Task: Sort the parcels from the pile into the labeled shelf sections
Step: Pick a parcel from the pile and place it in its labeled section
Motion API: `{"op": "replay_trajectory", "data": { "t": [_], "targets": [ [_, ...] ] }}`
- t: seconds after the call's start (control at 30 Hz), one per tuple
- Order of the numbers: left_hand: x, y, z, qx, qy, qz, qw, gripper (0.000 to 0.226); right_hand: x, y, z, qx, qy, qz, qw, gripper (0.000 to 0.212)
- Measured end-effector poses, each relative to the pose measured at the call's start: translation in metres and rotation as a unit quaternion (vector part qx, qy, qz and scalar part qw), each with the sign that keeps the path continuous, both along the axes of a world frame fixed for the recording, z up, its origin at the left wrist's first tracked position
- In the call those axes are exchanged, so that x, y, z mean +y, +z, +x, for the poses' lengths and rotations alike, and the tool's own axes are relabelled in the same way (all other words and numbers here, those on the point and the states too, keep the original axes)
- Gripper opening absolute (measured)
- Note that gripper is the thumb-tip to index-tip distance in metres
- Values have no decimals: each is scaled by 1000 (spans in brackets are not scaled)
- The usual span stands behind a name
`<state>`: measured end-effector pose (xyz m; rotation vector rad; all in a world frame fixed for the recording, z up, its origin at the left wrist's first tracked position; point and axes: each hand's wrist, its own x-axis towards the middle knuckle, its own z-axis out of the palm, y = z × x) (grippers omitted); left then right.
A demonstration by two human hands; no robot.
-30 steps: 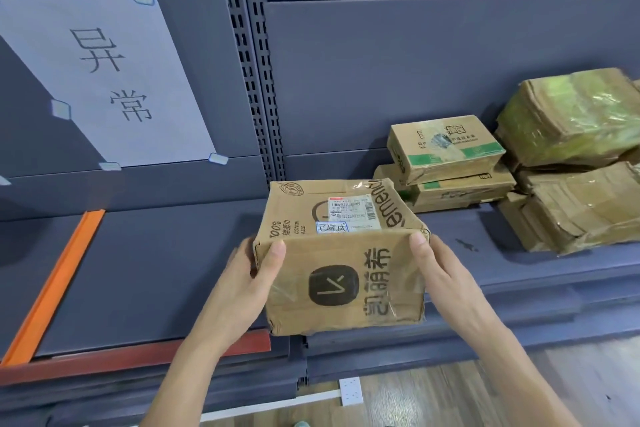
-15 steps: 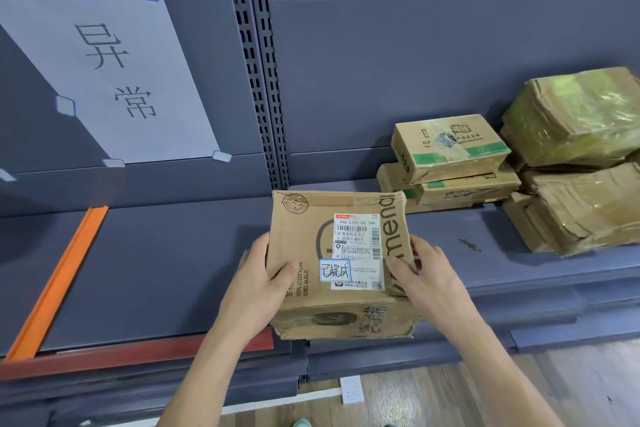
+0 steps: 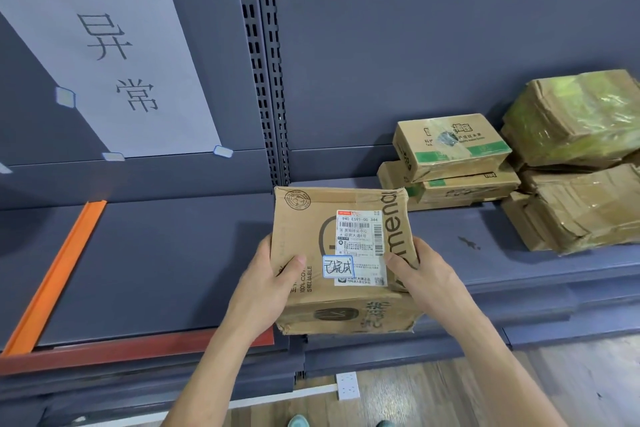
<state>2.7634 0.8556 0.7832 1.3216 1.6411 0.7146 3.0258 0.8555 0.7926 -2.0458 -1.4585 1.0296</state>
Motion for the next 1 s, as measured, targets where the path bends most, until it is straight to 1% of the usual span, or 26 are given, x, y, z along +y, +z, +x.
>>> {"op": "replay_trajectory", "data": {
  "t": [0.2, 0.37, 0.4, 0.5, 0.67, 0.8, 0.87, 1.0],
  "targets": [
    [-3, -7, -2, -19, 0, 5, 1000, 43, -8, -5, 0, 32, -22, 18, 999, 37],
    [-12, -10, -1, -41, 13, 3, 999, 47, -18, -8, -1, 47, -15, 24, 998, 55],
    [-13, -9, 0, -43, 17, 2, 999, 48, -19, -9, 1, 47, -12, 26, 998, 55],
    [-18, -9, 3, -48, 29, -3, 998, 46, -20, -13, 5, 42, 0, 27, 999, 47],
    [-27, -3, 7, -44, 33, -6, 998, 36, -24, -18, 6, 27, 15, 49, 998, 45],
    [-33, 1, 12, -53, 51, -6, 997, 28, -24, -17, 8, 31, 35, 64, 997, 23],
    [-36, 5, 14, -50, 61, -6, 997, 26, -20, -15, 11, 45, 50, 65, 996, 17],
    [-49, 13, 17, -38, 93, 3, 995, 28, -14, -8, 13, 63, 81, 72, 992, 25]
  ]
}}
